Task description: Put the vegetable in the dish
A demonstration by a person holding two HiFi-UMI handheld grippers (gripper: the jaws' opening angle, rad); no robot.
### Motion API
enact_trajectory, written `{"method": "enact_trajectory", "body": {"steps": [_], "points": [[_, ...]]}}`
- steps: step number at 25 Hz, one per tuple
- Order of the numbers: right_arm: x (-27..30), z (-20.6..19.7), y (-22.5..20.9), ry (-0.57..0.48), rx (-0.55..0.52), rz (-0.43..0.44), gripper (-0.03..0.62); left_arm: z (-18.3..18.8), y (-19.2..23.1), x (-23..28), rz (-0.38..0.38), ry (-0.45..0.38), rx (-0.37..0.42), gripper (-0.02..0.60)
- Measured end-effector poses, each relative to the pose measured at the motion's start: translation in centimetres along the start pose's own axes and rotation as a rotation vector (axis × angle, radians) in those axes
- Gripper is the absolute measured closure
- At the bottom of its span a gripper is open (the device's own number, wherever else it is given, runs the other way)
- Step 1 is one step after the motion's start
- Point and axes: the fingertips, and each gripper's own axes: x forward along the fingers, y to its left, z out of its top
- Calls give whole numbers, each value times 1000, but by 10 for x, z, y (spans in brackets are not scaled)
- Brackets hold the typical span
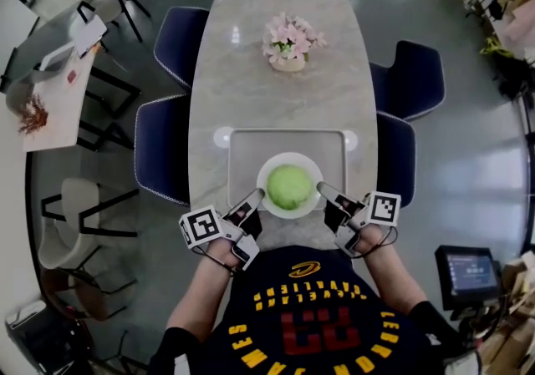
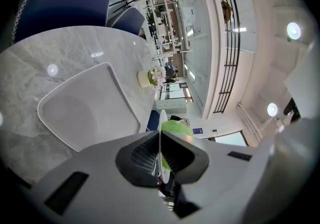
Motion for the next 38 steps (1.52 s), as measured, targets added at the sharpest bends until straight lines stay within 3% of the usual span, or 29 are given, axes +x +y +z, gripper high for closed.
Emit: {"method": "enact_trajectory", "body": {"steps": [13, 17, 28, 35, 36, 38], "points": [[8, 21, -22, -35, -25, 8, 579, 12, 13, 33, -29, 78, 11, 568], [13, 22, -34, -39, -26, 7, 579, 15, 26, 39, -6, 103, 17, 568], [26, 24, -76, -52, -32, 20, 579, 22, 53, 54, -51, 112, 28, 568], [45, 19, -104, -15, -100, 13, 579, 24, 103, 56, 54, 152, 63, 568], [47, 19, -109, -12, -95, -3, 579, 24, 110, 58, 69, 161, 73, 568], [42, 13, -129, -11, -5, -113, 579, 24, 120, 62, 82, 181, 88, 568]]}}
